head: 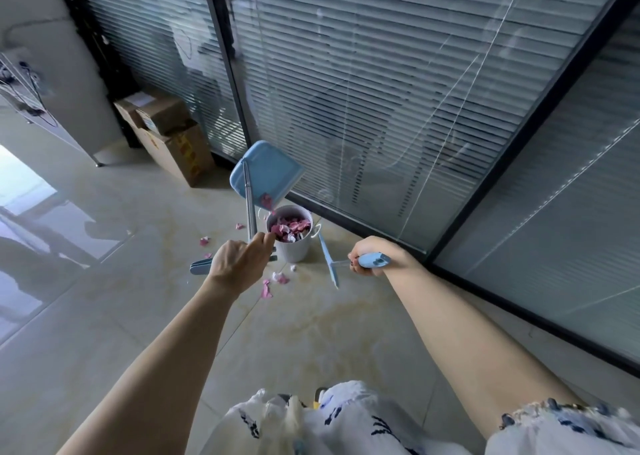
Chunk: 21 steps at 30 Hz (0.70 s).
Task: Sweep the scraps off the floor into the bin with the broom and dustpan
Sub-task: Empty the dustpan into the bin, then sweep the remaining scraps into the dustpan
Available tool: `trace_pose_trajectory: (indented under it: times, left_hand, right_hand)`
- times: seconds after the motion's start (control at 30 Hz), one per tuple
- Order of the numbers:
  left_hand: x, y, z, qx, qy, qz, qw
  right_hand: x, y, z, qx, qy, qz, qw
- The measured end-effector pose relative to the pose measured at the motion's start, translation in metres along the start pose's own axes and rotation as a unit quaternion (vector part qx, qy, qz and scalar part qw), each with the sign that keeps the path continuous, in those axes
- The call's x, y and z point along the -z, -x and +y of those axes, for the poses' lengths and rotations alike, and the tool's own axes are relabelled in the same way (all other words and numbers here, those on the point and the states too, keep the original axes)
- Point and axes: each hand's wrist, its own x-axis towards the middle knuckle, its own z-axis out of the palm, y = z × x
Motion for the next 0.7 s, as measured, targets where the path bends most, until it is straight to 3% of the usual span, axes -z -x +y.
trace_pose_trajectory:
  times: [0.2,0.37,0.53,0.7]
  left_hand:
    - [0.0,0.005,0.0,0.003,-0.021,-0.044,0.999]
    - [0.007,0.004,0.001,0.016,-0.043,-0.033,0.998]
    - [0.013,-0.001,0.006,0.083,0.007,-0.031,0.996]
    - [0.015,-0.009,0.001,0.207,0.101,0.004,0.973]
  right_hand:
    - [-0.004,0.004,0.004,-0.023,-0.017,-0.013,1.0]
    - [-0.007,0.0,0.003,-0.035,0.023,-0.011,0.999]
    - [-0.011,-0.004,0.002,-0.049,0.078,-0.024,0.995]
    - [-0.013,-0.005,-0.002,-0.042,0.101,-0.03,0.994]
